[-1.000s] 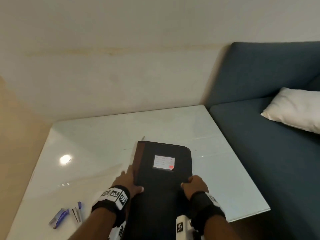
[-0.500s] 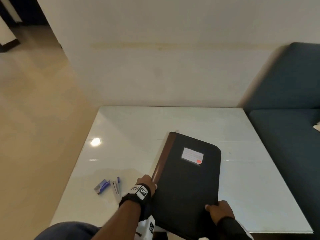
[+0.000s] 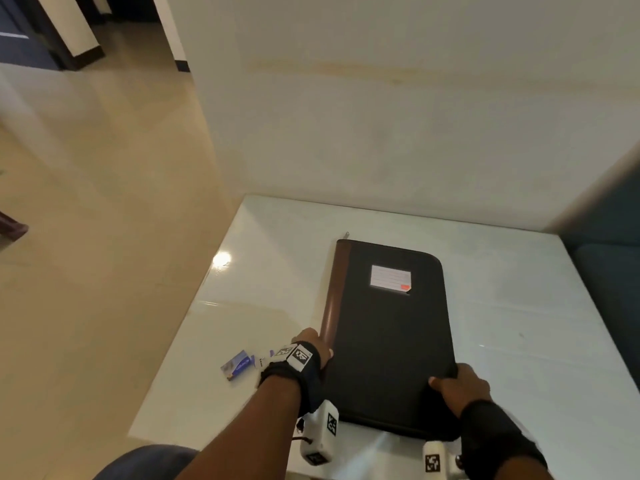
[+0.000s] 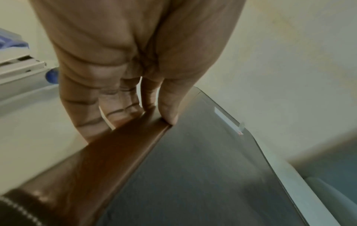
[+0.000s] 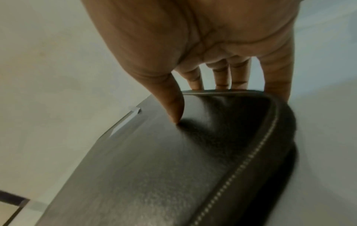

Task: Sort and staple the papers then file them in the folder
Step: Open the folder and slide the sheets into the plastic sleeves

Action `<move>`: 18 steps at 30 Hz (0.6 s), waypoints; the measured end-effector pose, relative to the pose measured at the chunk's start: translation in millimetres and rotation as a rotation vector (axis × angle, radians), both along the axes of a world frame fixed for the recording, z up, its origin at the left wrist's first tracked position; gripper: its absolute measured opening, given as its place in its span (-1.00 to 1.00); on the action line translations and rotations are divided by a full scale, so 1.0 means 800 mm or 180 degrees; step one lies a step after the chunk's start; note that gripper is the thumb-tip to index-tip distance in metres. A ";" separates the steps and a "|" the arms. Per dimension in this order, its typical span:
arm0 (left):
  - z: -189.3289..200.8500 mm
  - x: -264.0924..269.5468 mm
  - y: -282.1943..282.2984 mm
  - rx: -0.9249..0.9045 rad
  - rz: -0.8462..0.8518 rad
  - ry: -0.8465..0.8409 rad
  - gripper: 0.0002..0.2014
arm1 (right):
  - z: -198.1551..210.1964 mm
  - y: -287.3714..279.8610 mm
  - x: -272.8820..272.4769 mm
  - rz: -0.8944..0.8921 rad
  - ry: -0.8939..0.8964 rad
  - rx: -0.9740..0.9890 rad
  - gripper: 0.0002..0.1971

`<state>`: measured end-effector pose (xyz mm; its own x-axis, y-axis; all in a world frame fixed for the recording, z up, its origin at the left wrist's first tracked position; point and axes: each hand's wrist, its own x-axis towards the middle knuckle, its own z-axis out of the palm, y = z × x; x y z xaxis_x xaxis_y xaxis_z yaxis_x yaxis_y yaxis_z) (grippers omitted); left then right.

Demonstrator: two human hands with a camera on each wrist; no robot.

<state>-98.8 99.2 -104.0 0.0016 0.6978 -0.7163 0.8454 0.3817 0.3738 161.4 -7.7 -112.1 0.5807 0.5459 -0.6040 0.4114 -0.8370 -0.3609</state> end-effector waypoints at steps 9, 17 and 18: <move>-0.016 -0.008 -0.008 -0.0151 0.0277 -0.0355 -0.45 | -0.017 -0.032 -0.002 -0.0333 0.0401 0.0143 -0.50; 0.029 -0.036 0.045 0.0327 0.0297 -0.0139 -0.51 | 0.025 0.028 -0.044 -0.0510 0.1291 0.0768 -0.70; 0.039 -0.046 0.058 0.0426 0.0292 -0.0066 -0.53 | 0.034 0.042 -0.055 -0.0438 0.1342 0.0800 -0.71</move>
